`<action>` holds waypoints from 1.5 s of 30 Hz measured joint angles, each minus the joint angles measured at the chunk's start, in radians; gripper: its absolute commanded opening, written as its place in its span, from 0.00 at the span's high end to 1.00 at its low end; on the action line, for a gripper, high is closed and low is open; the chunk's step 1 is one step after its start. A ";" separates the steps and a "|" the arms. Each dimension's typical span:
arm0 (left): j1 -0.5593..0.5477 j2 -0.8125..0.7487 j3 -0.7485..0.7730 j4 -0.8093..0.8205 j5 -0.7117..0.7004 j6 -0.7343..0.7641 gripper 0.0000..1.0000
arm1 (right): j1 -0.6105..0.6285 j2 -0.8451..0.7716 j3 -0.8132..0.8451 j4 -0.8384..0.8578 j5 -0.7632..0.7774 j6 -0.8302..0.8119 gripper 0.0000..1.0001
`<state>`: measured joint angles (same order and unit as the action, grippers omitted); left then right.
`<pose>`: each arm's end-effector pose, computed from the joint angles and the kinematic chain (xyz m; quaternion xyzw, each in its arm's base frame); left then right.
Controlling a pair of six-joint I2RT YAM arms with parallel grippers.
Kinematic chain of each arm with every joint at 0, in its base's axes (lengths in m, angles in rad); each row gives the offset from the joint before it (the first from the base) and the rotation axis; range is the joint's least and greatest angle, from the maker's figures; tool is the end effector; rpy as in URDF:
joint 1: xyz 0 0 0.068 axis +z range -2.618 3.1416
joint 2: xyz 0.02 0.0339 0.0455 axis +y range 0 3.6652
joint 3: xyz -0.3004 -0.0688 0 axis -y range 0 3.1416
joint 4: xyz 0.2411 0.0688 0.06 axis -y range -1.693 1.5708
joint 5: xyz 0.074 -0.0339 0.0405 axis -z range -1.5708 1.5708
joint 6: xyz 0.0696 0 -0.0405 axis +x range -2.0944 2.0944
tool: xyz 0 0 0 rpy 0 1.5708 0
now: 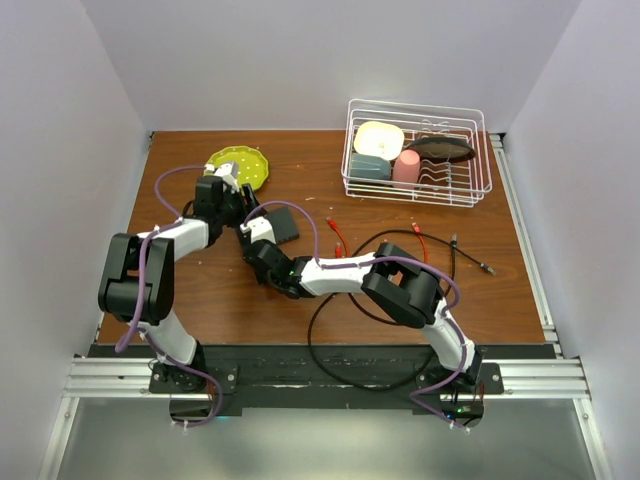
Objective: Insert the plug into the switch port
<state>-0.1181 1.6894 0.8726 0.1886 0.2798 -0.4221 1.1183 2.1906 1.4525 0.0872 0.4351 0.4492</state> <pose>0.3734 -0.0637 0.1943 -0.0710 0.8817 -0.2397 0.4002 0.2547 0.4569 0.1571 -0.1968 0.8579 0.1690 0.4435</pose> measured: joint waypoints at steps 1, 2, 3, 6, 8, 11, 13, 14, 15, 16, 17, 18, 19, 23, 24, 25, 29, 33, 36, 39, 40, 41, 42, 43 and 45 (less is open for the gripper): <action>0.000 0.010 0.011 -0.004 -0.006 0.003 0.38 | 0.000 0.000 0.000 0.000 0.000 0.000 0.90; 0.000 0.020 0.021 -0.007 -0.012 0.008 0.38 | 0.000 0.000 0.000 0.000 0.000 0.000 0.90; 0.000 0.029 0.029 -0.010 -0.017 0.011 0.38 | 0.000 0.000 0.000 0.000 0.000 0.001 0.90; 0.000 0.061 0.055 -0.014 -0.032 0.023 0.38 | 0.000 0.000 0.000 0.000 0.000 0.003 0.90; 0.000 0.081 0.068 -0.018 -0.039 0.026 0.38 | 0.000 0.000 0.000 0.000 0.000 0.004 0.90; 0.000 0.123 0.095 -0.031 -0.039 0.041 0.39 | 0.000 0.000 0.000 0.000 0.000 0.004 0.90; 0.002 0.146 0.105 -0.025 -0.029 0.049 0.44 | 0.000 0.000 0.000 0.000 -0.001 0.004 0.91; 0.005 0.152 0.106 -0.021 -0.022 0.050 0.51 | 0.000 0.000 0.000 0.000 -0.001 0.004 0.91; 0.007 0.154 0.106 -0.018 -0.014 0.051 0.54 | 0.000 0.000 0.000 0.000 -0.001 0.004 0.91; 0.010 0.154 0.105 -0.017 -0.006 0.050 0.58 | 0.000 0.000 0.000 0.000 -0.001 0.003 0.91; 0.012 0.155 0.104 -0.016 0.000 0.050 0.65 | 0.000 0.000 0.000 0.000 -0.002 0.003 0.91; 0.014 0.156 0.102 -0.011 0.008 0.048 0.70 | 0.000 0.000 -0.001 0.001 -0.002 0.003 0.91; 0.016 0.156 0.098 -0.002 0.020 0.044 0.74 | 0.000 0.000 -0.004 0.005 -0.003 0.003 0.91; 0.019 0.154 0.071 0.051 0.061 0.037 0.83 | 0.000 -0.008 -0.027 0.031 -0.005 0.003 0.92; 0.019 0.151 0.060 0.065 0.066 0.036 0.83 | 0.000 -0.010 -0.034 0.037 -0.005 0.003 0.91; 0.019 0.147 0.051 0.076 0.068 0.031 0.84 | 0.000 -0.013 -0.039 0.040 -0.007 0.003 0.91; 0.019 0.145 0.044 0.084 0.067 0.022 0.85 | 0.000 -0.018 -0.051 0.052 -0.009 0.002 0.92; 0.019 0.145 0.051 0.071 0.066 0.022 0.89 | 0.000 -0.018 -0.051 0.053 -0.014 -0.008 0.92; 0.019 0.146 0.069 0.037 0.067 0.022 1.00 | 0.000 -0.019 -0.051 0.053 -0.016 -0.014 0.92; 0.019 0.147 0.086 0.000 0.069 0.021 1.00 | 0.000 -0.020 -0.053 0.055 -0.015 -0.016 0.94; 0.019 0.148 0.090 -0.011 0.069 0.022 1.00 | 0.000 -0.021 -0.055 0.055 -0.015 -0.015 0.94; 0.019 0.148 0.095 -0.023 0.069 0.021 1.00 | 0.000 -0.023 -0.057 0.055 -0.015 -0.015 0.95; 0.019 0.148 0.100 -0.035 0.070 0.021 1.00 | 0.000 -0.027 -0.062 0.055 -0.015 -0.013 0.95; 0.019 0.148 0.105 -0.048 0.070 0.021 1.00 | 0.000 -0.029 -0.066 0.055 -0.015 -0.011 0.96; 0.019 0.148 0.112 -0.066 0.070 0.021 1.00 | 0.000 -0.034 -0.071 0.054 -0.014 -0.006 0.96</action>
<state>-0.0994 1.8378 0.9844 0.1223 0.3496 -0.4015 1.1183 2.1571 1.3819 0.1410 0.4206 0.4427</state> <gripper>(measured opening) 0.013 0.057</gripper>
